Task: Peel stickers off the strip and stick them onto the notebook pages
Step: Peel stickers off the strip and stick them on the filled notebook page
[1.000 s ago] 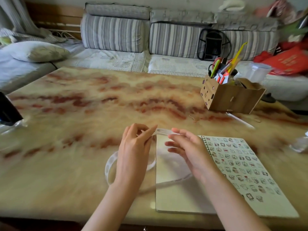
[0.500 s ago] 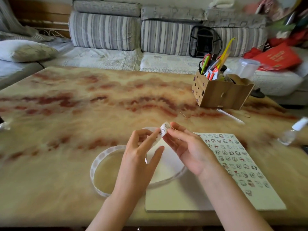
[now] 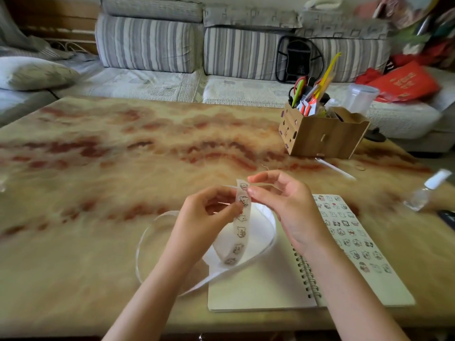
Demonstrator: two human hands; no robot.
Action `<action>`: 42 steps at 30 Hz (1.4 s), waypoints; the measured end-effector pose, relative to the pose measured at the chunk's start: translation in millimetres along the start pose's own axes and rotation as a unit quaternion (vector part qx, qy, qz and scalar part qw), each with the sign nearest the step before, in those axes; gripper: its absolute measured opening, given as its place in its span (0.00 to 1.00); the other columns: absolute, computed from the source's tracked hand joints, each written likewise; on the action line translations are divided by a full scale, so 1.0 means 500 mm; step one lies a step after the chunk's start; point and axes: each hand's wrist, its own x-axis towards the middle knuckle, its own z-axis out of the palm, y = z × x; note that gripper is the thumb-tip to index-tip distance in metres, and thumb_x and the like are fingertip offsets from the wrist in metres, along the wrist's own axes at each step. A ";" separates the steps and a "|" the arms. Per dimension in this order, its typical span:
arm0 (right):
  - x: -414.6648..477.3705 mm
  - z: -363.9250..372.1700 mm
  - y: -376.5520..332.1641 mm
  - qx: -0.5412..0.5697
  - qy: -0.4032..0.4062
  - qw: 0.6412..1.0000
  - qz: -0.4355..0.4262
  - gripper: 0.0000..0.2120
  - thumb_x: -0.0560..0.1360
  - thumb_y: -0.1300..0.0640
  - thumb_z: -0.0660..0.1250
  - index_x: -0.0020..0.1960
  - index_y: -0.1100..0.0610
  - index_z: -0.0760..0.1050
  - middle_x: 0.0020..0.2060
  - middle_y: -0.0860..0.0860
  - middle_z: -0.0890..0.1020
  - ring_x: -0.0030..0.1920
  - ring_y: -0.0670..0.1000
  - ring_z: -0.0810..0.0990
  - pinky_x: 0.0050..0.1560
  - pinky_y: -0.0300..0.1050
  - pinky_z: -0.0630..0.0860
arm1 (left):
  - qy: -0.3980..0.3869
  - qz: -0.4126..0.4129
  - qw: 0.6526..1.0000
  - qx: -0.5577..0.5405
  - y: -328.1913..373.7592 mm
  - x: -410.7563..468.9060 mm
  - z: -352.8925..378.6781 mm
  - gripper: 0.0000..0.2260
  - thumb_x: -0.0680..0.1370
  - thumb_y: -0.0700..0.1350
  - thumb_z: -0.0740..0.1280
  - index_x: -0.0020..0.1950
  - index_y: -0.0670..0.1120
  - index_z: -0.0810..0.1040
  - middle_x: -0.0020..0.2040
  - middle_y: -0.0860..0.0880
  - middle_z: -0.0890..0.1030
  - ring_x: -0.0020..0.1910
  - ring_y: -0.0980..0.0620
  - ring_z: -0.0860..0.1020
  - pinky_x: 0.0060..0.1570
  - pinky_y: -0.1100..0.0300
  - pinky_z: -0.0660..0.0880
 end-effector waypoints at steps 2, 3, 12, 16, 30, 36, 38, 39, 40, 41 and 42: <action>-0.004 -0.002 0.000 -0.012 0.019 1.000 -0.014 0.06 0.69 0.66 0.73 0.44 0.58 0.80 0.41 0.56 0.85 0.41 0.47 0.83 0.52 0.45 0.79 | -0.006 -0.004 1.000 0.013 0.001 0.009 0.003 0.06 0.73 0.35 0.70 0.45 0.46 0.83 0.39 0.51 0.84 0.37 0.57 0.81 0.43 0.65 0.77; -0.006 -0.002 0.000 -0.020 0.028 0.999 -0.023 0.05 0.69 0.65 0.73 0.44 0.58 0.81 0.40 0.56 0.85 0.40 0.46 0.83 0.51 0.43 0.79 | -0.010 -0.007 1.000 0.007 0.000 0.012 0.004 0.07 0.73 0.35 0.70 0.44 0.46 0.82 0.39 0.51 0.84 0.38 0.57 0.81 0.43 0.65 0.77; -0.020 0.002 0.005 -0.065 0.012 0.992 -0.106 0.05 0.70 0.64 0.73 0.43 0.55 0.83 0.44 0.50 0.84 0.45 0.44 0.83 0.47 0.35 0.76 | 0.008 0.003 0.998 -0.070 -0.014 -0.005 0.016 0.02 0.73 0.39 0.71 0.44 0.45 0.82 0.41 0.45 0.83 0.37 0.55 0.79 0.37 0.65 0.74; -0.022 0.003 0.011 -0.117 -0.014 0.982 -0.145 0.04 0.70 0.63 0.73 0.43 0.56 0.83 0.45 0.49 0.83 0.45 0.43 0.82 0.47 0.32 0.75 | 0.009 0.023 0.998 -0.051 -0.014 -0.010 0.011 0.03 0.74 0.37 0.70 0.43 0.45 0.81 0.41 0.46 0.81 0.36 0.56 0.78 0.36 0.67 0.73; -0.022 -0.015 0.021 -0.231 -0.040 0.948 -0.216 0.02 0.73 0.58 0.72 0.44 0.54 0.83 0.40 0.47 0.81 0.40 0.49 0.79 0.42 0.45 0.75 | 0.014 0.051 0.998 0.033 -0.018 -0.019 0.007 0.06 0.74 0.40 0.71 0.43 0.51 0.81 0.39 0.53 0.82 0.36 0.56 0.79 0.37 0.67 0.75; -0.023 -0.012 0.018 -0.167 0.003 0.977 -0.136 0.03 0.71 0.55 0.73 0.40 0.52 0.80 0.35 0.45 0.82 0.33 0.42 0.75 0.37 0.40 0.74 | 0.021 0.059 0.997 0.039 -0.022 -0.019 0.012 0.12 0.74 0.41 0.71 0.39 0.60 0.81 0.37 0.59 0.80 0.34 0.58 0.78 0.36 0.69 0.74; -0.022 -0.012 0.019 -0.166 0.014 0.979 -0.114 0.05 0.71 0.54 0.73 0.39 0.53 0.80 0.32 0.45 0.80 0.32 0.42 0.73 0.35 0.35 0.71 | 0.023 0.066 0.996 0.049 -0.022 -0.020 0.014 0.13 0.74 0.42 0.71 0.41 0.62 0.80 0.37 0.61 0.79 0.34 0.58 0.78 0.37 0.69 0.74; -0.022 -0.013 0.019 -0.163 0.014 0.981 -0.102 0.05 0.71 0.54 0.73 0.39 0.53 0.80 0.32 0.45 0.80 0.31 0.43 0.72 0.35 0.34 0.70 | 0.024 0.071 0.996 0.055 -0.023 -0.020 0.015 0.12 0.74 0.42 0.71 0.41 0.62 0.80 0.36 0.61 0.79 0.34 0.58 0.78 0.37 0.69 0.74; -0.021 -0.013 0.019 -0.157 0.010 0.983 -0.090 0.05 0.71 0.53 0.73 0.38 0.53 0.80 0.31 0.45 0.79 0.31 0.44 0.72 0.35 0.34 0.69 | 0.026 0.077 0.995 0.061 -0.022 -0.020 0.015 0.12 0.74 0.43 0.71 0.42 0.62 0.80 0.37 0.61 0.79 0.34 0.58 0.78 0.38 0.69 0.74; -0.022 -0.014 0.017 -0.148 0.004 0.986 -0.075 0.06 0.71 0.53 0.73 0.38 0.54 0.80 0.30 0.46 0.78 0.31 0.44 0.71 0.34 0.34 0.69 | 0.028 0.083 0.994 0.069 -0.023 -0.020 0.014 0.12 0.74 0.42 0.71 0.43 0.62 0.80 0.37 0.61 0.79 0.35 0.58 0.78 0.38 0.69 0.74; -0.022 -0.014 0.016 -0.137 -0.004 0.989 -0.058 0.06 0.71 0.54 0.73 0.39 0.56 0.80 0.29 0.46 0.77 0.30 0.44 0.70 0.33 0.33 0.67 | 0.028 0.089 0.993 0.075 -0.023 -0.020 0.014 0.13 0.74 0.42 0.71 0.43 0.63 0.80 0.38 0.61 0.79 0.35 0.58 0.78 0.39 0.69 0.74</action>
